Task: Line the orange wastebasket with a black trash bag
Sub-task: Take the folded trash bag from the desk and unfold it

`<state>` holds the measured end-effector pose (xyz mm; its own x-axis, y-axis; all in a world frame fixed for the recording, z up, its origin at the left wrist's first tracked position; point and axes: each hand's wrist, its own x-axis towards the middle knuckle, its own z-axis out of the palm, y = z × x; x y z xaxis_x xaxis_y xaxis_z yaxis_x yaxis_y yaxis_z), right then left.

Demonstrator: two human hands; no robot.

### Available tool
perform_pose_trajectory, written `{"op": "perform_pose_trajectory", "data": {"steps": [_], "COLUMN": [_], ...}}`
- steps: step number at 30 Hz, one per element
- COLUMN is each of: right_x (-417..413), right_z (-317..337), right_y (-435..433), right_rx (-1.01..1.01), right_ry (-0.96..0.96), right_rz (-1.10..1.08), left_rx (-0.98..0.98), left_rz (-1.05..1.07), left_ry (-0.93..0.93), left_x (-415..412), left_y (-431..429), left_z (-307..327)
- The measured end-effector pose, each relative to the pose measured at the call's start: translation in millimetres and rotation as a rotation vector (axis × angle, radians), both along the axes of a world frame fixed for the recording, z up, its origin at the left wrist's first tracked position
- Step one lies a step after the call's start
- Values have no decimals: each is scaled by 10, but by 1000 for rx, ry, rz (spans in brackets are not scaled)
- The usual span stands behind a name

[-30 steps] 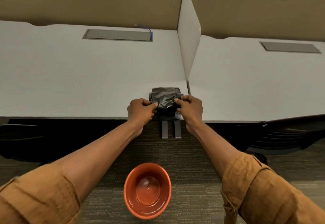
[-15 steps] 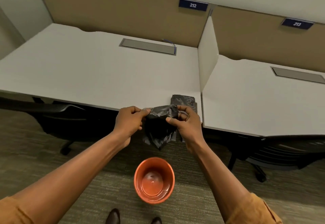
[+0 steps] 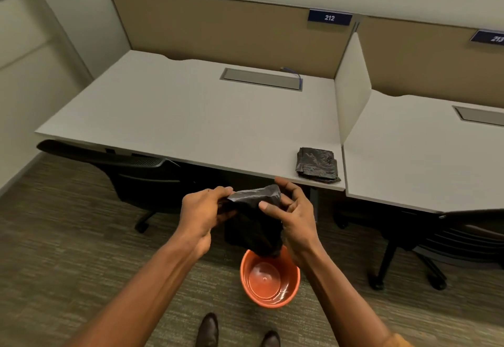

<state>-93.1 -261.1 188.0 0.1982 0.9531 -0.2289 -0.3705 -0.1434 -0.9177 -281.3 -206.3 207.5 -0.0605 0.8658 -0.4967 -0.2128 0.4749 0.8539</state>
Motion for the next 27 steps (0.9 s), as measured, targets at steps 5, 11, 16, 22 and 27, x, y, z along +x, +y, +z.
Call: {"op": "perform_pose_trajectory", "data": {"steps": [5, 11, 16, 22, 27], "right_x": [-137, -361, -503, -531, -470], "right_z": [-9, -52, -156, -57, 73], "right_y": [-12, -48, -103, 67, 276], "right_rx": [35, 24, 96, -12, -111], "right_ry": [-147, -282, -328, -151, 7], "right_rz": [117, 92, 73, 20, -102], "left_rx": [46, 76, 115, 83, 89], "left_rz": [41, 275, 315, 102, -55], "left_ry": [-53, -120, -168, -106, 20], "left_x": [-145, -244, -370, -655, -631], "left_y": [28, 230, 355, 319, 53], "left_z": [128, 306, 436, 304, 97]}}
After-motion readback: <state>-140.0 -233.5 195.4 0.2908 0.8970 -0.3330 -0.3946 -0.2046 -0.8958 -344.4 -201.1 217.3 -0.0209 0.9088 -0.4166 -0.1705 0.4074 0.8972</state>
